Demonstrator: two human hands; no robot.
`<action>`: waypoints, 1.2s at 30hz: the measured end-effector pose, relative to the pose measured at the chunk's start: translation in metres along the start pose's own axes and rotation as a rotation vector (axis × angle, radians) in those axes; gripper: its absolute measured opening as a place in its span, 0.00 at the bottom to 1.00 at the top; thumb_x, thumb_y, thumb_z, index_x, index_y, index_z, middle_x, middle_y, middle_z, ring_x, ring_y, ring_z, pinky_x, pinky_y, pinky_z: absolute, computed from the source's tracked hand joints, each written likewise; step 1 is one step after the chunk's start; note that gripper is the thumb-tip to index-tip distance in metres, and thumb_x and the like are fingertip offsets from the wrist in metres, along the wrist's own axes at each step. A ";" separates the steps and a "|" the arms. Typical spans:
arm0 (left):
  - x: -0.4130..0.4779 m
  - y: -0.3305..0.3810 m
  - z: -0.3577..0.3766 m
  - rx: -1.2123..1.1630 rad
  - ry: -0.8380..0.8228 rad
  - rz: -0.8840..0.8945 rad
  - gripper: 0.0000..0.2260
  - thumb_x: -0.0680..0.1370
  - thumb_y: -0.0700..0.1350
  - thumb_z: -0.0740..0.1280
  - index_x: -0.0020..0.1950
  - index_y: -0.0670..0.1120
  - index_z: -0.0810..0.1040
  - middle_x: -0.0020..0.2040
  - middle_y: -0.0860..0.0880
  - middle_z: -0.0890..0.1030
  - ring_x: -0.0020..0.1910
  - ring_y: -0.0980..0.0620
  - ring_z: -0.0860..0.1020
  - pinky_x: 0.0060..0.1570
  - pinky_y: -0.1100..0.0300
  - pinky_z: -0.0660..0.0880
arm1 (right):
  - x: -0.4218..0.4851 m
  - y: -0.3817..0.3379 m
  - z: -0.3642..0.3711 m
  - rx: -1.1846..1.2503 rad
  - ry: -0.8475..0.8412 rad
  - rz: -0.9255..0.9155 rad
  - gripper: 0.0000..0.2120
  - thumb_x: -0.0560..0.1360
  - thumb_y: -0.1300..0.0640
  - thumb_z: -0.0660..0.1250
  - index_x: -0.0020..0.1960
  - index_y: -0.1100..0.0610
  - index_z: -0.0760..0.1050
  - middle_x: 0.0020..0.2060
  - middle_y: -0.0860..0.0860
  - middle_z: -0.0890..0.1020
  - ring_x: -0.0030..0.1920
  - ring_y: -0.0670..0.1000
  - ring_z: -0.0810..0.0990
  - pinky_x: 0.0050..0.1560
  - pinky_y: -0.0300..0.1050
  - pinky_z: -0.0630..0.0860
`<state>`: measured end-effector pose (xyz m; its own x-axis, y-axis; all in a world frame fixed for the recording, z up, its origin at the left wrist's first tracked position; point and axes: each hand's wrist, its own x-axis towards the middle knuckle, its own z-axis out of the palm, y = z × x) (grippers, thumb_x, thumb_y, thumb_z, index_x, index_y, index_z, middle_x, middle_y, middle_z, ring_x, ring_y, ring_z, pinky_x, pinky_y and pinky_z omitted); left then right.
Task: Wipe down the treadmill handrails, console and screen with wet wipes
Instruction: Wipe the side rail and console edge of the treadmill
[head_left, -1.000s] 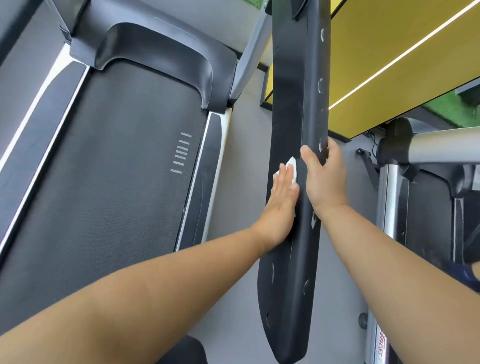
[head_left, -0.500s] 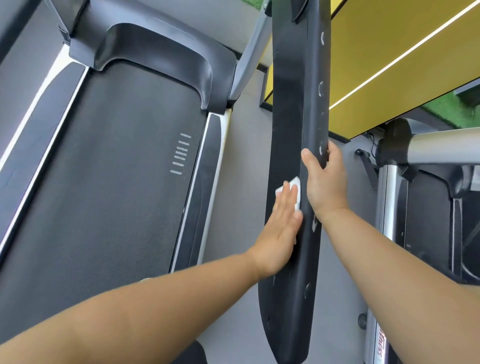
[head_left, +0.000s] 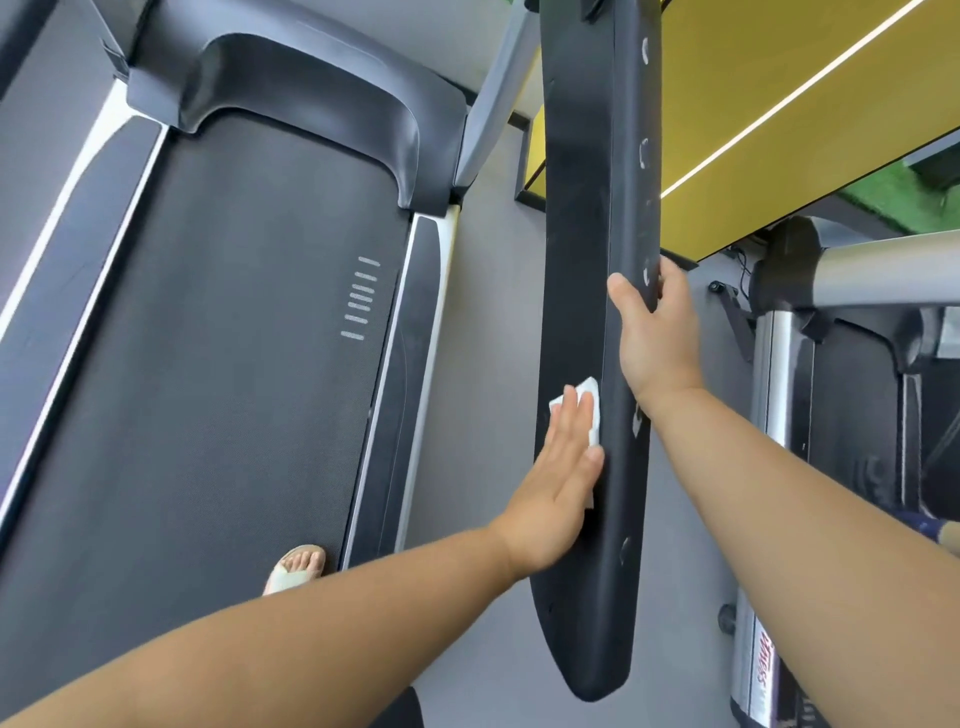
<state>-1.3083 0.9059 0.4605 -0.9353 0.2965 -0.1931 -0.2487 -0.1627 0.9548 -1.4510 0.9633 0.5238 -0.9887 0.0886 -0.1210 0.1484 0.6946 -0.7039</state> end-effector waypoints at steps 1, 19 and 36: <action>0.002 0.000 -0.002 -0.002 -0.009 -0.023 0.22 0.83 0.55 0.44 0.73 0.61 0.35 0.74 0.64 0.34 0.71 0.67 0.32 0.71 0.61 0.36 | -0.001 -0.001 -0.001 -0.001 -0.002 0.004 0.18 0.77 0.49 0.62 0.66 0.50 0.69 0.57 0.43 0.77 0.54 0.41 0.75 0.47 0.28 0.67; 0.041 0.004 -0.031 -0.088 -0.006 -0.221 0.24 0.83 0.56 0.44 0.74 0.61 0.33 0.76 0.56 0.34 0.75 0.57 0.35 0.74 0.45 0.48 | -0.105 0.028 -0.005 -0.092 0.024 0.155 0.27 0.80 0.47 0.59 0.76 0.49 0.55 0.73 0.44 0.64 0.70 0.40 0.63 0.63 0.35 0.59; -0.002 -0.031 -0.008 -0.152 -0.038 -0.221 0.23 0.83 0.54 0.44 0.73 0.63 0.33 0.73 0.65 0.33 0.72 0.65 0.35 0.75 0.49 0.42 | -0.106 0.030 -0.005 -0.118 0.061 0.150 0.27 0.80 0.47 0.59 0.76 0.51 0.57 0.71 0.45 0.67 0.70 0.43 0.64 0.63 0.34 0.58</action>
<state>-1.3006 0.9022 0.4298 -0.8447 0.3752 -0.3817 -0.4835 -0.2288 0.8449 -1.3421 0.9784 0.5191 -0.9558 0.2376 -0.1733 0.2939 0.7488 -0.5940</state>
